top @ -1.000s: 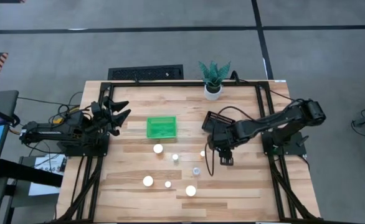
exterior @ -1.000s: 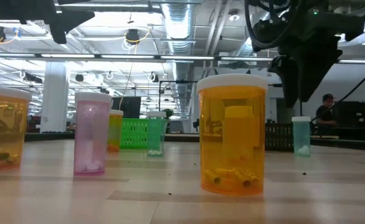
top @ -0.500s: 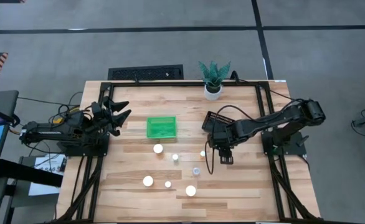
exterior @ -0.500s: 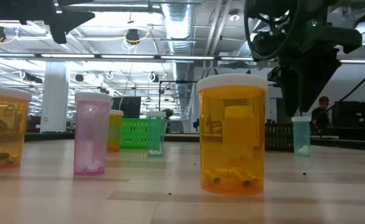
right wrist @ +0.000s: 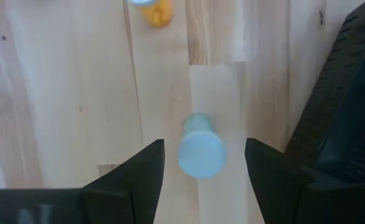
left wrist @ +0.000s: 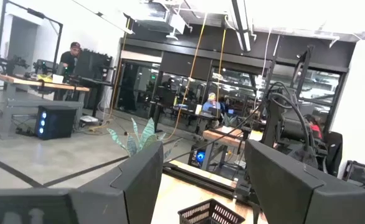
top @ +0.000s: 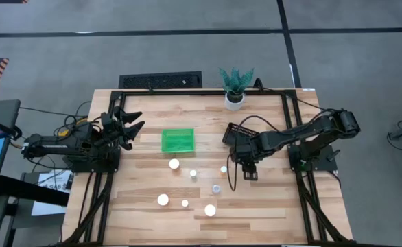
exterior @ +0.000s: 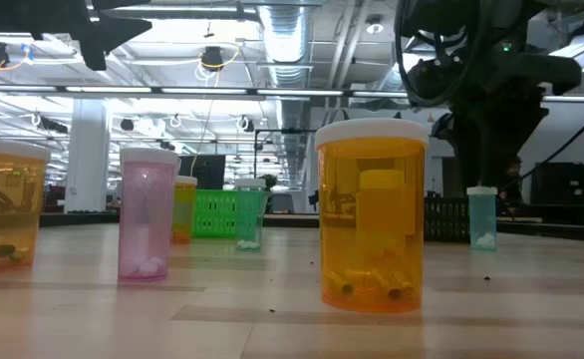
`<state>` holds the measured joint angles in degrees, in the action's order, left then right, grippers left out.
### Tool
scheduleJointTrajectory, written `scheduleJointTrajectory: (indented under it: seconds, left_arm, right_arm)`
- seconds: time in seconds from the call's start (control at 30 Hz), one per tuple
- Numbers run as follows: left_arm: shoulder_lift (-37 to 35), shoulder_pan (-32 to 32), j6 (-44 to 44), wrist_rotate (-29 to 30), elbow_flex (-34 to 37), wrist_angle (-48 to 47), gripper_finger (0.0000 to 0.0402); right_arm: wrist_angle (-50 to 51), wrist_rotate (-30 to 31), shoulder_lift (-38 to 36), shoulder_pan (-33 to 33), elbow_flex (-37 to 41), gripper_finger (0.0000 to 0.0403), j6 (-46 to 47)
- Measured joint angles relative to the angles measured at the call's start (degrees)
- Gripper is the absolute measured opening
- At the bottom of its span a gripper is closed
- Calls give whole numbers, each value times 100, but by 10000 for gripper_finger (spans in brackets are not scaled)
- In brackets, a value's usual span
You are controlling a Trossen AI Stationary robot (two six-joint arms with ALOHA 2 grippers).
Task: Pick and place medicine bottles into bin by pill shape (circle, oval)
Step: Put the right blue tablet bottle into the black basket
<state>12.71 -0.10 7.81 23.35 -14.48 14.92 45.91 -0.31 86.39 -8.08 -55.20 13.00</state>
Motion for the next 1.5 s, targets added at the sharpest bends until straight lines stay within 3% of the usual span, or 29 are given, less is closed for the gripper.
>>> scheduleJointTrajectory:
  seconds: [0.4, 0.6, 0.93, 1.5]
  left_arm:
    - [0, -1, 7, 0, 0, -1, 220]
    - [0, -2, 27, 0, 0, -2, 220]
    - [0, -2, 24, 1, 0, -2, 220]
    - [0, -2, 0, 68, 0, 28, 220]
  right_arm:
    - [25, 3, -20, 31, 2, 178, -110]
    - [26, -52, -20, 32, 2, 186, -104]
    - [-31, -129, -20, 114, 58, 233, -42]
    - [-194, -129, -61, 111, 234, 223, 2]
